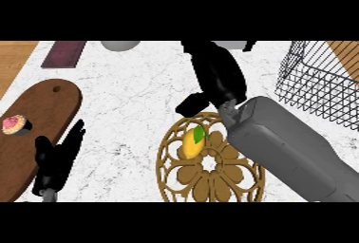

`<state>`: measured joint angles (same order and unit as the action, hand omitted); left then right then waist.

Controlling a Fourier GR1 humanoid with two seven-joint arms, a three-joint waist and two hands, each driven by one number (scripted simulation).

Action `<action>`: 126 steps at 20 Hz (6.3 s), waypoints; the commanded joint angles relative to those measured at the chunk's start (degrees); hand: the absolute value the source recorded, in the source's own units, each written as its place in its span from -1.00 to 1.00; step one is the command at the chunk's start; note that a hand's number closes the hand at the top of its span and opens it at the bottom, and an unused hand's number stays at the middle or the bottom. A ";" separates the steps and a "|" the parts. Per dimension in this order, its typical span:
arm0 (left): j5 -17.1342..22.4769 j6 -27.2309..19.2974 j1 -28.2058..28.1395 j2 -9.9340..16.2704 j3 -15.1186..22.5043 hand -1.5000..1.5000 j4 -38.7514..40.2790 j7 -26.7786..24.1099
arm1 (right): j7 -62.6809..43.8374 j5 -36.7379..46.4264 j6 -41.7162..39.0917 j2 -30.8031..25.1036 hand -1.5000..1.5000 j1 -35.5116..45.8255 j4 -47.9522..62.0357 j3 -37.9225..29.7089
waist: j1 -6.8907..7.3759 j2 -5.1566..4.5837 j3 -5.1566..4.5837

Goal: Pick the lemon from the placemat and place it in the basket

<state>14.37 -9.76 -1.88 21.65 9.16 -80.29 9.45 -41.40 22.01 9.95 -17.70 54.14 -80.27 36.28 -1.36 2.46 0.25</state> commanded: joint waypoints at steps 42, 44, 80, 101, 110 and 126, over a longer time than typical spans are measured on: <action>-0.62 2.18 -3.33 -1.09 -1.20 0.00 2.11 3.84 | -29.04 -22.75 -24.12 -7.21 -1.00 4.17 -11.64 8.87 | 0.75 -2.46 -0.32; -1.35 1.74 -6.04 -2.76 0.78 0.00 0.44 3.28 | -28.49 -22.63 -24.04 -8.32 -1.00 2.98 -12.67 8.01 | 0.83 -2.30 -0.29; -3.26 3.41 -6.92 -4.14 -1.51 0.00 -1.12 4.45 | -20.22 -4.35 -21.73 1.39 -1.00 -12.19 -3.26 12.15 | 1.43 -2.36 -0.26; -5.28 3.41 -6.39 -6.68 -1.55 0.00 -1.30 5.45 | -7.76 7.67 -22.19 3.36 1.00 -13.53 5.32 13.86 | 1.70 -2.53 -0.25; -4.89 5.19 -5.30 -4.26 -4.06 0.00 -0.57 5.20 | -22.01 10.58 -13.20 8.38 1.00 -11.72 19.51 1.98 | 1.96 -2.82 -0.28; -4.31 5.27 -7.86 -4.40 -4.79 0.00 -3.28 7.01 | -23.45 26.45 14.61 6.66 1.00 0.41 2.33 -18.21 | -0.14 -1.78 -0.27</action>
<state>9.45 -5.04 -7.26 17.39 3.96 -87.15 13.21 -58.44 44.41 19.06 -10.02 51.34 -73.32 21.89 -1.30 1.04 0.86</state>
